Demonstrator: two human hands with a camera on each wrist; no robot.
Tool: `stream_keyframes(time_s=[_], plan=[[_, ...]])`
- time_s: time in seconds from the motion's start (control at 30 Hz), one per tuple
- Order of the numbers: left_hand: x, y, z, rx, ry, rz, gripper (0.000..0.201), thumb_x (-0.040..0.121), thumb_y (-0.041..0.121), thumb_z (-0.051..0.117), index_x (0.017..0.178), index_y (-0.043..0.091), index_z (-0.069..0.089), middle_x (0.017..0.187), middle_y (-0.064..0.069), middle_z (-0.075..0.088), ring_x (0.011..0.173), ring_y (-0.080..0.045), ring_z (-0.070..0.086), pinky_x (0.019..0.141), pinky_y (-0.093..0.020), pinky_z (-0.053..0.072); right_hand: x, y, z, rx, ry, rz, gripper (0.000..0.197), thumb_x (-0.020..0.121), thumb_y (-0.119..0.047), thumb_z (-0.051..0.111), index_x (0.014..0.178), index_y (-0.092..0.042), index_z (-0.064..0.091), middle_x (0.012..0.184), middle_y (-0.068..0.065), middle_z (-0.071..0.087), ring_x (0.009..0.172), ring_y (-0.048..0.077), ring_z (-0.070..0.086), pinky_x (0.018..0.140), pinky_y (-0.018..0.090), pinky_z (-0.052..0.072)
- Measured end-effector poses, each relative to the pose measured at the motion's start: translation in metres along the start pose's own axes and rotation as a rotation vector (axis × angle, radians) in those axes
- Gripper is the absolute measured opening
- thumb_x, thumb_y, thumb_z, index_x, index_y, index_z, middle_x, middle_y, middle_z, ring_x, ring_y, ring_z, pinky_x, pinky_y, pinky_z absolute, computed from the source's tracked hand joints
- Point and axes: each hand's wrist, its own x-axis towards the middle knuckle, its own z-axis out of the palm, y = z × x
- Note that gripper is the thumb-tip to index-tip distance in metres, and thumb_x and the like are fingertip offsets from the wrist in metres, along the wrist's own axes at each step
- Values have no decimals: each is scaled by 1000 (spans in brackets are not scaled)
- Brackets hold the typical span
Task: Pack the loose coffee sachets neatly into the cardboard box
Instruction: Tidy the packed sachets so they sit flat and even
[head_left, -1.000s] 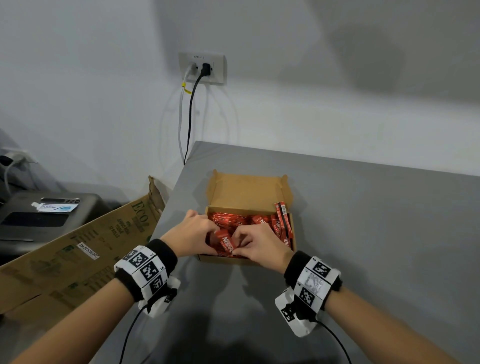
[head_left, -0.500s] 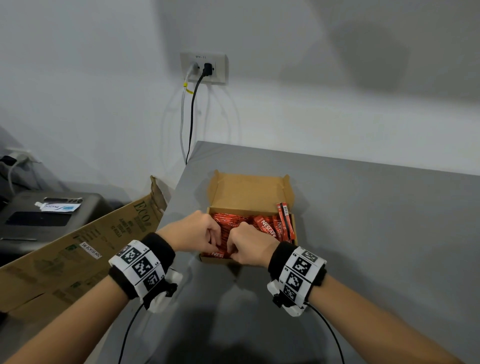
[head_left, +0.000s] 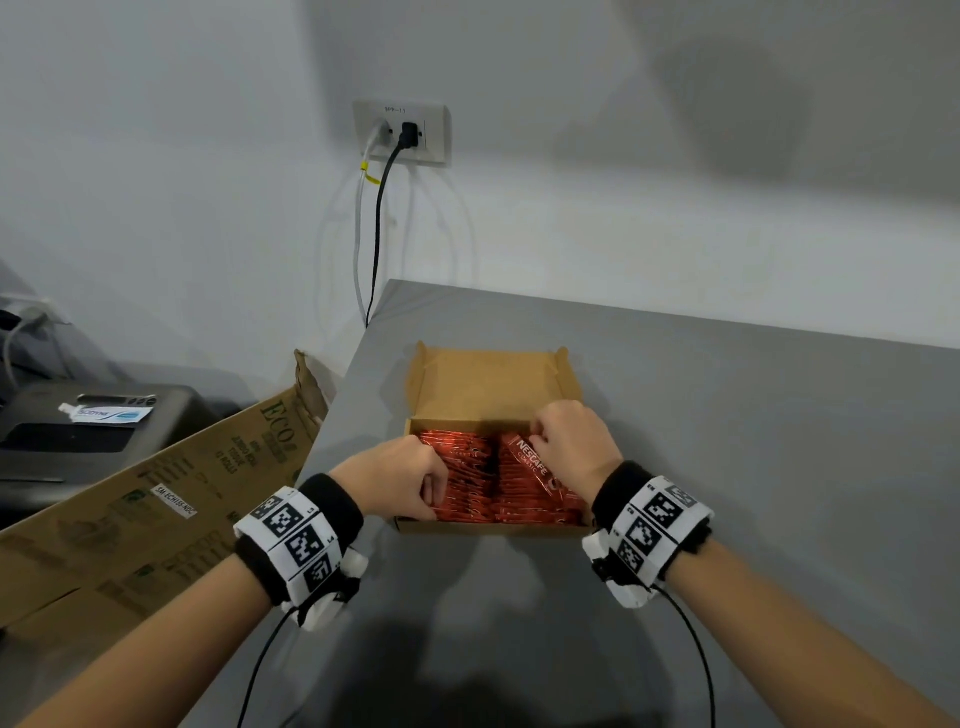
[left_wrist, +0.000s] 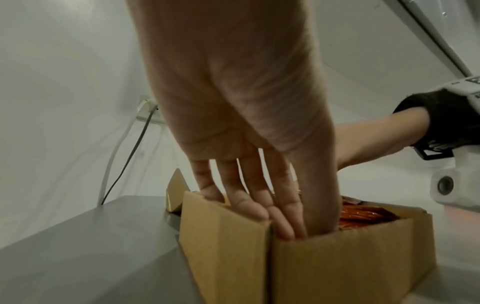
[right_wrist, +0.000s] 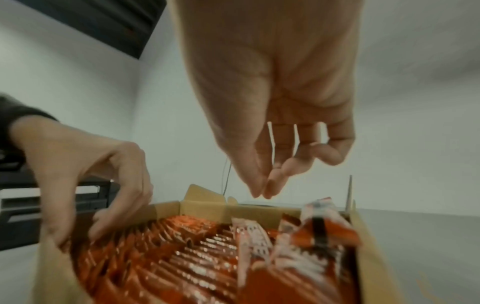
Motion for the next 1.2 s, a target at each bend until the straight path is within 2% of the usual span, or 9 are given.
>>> stream_keyframes(time_s=[0.13, 0.27, 0.43, 0.6, 0.73, 0.83, 0.97, 1.13, 1.2], plan=[[6, -1, 5, 60, -9, -15, 8, 75, 17, 68, 82, 15, 70, 79, 5, 69, 66, 1, 54, 58, -3, 35, -8, -5, 4, -114, -131, 52, 25, 91, -32, 57, 90, -8, 62, 107, 8, 57, 105, 28, 53, 91, 47, 45], [6, 0, 7, 98, -3, -9, 8, 76, 15, 64, 81, 15, 70, 70, 13, 58, 68, -3, 55, 61, -9, 40, -8, -5, 9, -64, -119, 40, 18, 88, -26, 62, 98, -11, 62, 109, 6, 58, 108, 26, 51, 92, 44, 41], [3, -1, 6, 256, 68, 8, 9, 77, 27, 62, 83, 23, 68, 84, 11, 68, 82, -4, 56, 83, -23, 27, -10, -10, -1, 294, 2, -25, 15, 85, -25, 66, 82, -12, 59, 77, 0, 60, 78, 19, 59, 72, 33, 50], [0, -4, 1, 308, 51, -39, 20, 79, 44, 65, 89, 26, 65, 89, 12, 65, 85, -7, 49, 81, -27, 20, -30, -40, -1, 621, -104, -152, 10, 85, -18, 66, 84, -11, 59, 70, -4, 61, 57, 4, 61, 60, 17, 53], [-2, -8, -6, 246, 69, -75, 10, 82, 30, 61, 89, 24, 64, 86, 15, 56, 86, -7, 46, 85, -27, 21, -35, -49, 16, 605, -277, -165, 12, 86, -10, 65, 96, -6, 67, 83, 10, 70, 70, 14, 69, 71, 21, 57], [-4, -9, -9, 194, 141, -88, 9, 84, 18, 56, 84, 23, 64, 80, 14, 56, 80, -5, 48, 82, -25, 21, -32, -56, 17, 575, -282, -206, 17, 86, -14, 66, 101, -6, 69, 82, 7, 71, 68, 10, 67, 74, 20, 56], [-5, -5, -9, 178, 118, -88, 18, 81, 40, 64, 83, 22, 65, 78, 13, 57, 75, -7, 46, 85, -23, 29, -21, -61, 5, 633, -78, -221, 11, 82, -13, 70, 90, -7, 73, 84, 5, 72, 73, 4, 64, 71, 12, 52], [-4, 0, 1, 350, 99, -43, 32, 84, 53, 56, 84, 21, 62, 90, 7, 61, 85, -12, 50, 81, -23, 22, -27, -59, 16, 582, -129, -233, 10, 83, -14, 68, 92, -9, 70, 89, 4, 72, 79, 4, 63, 72, 8, 49], [-2, -2, 5, 384, 99, -43, 31, 86, 51, 53, 90, 21, 62, 97, 6, 61, 92, -12, 50, 80, -23, 20, -30, -56, 21, 615, -136, -192, 8, 84, -13, 67, 91, -9, 68, 86, 5, 70, 75, 6, 64, 74, 15, 53]])
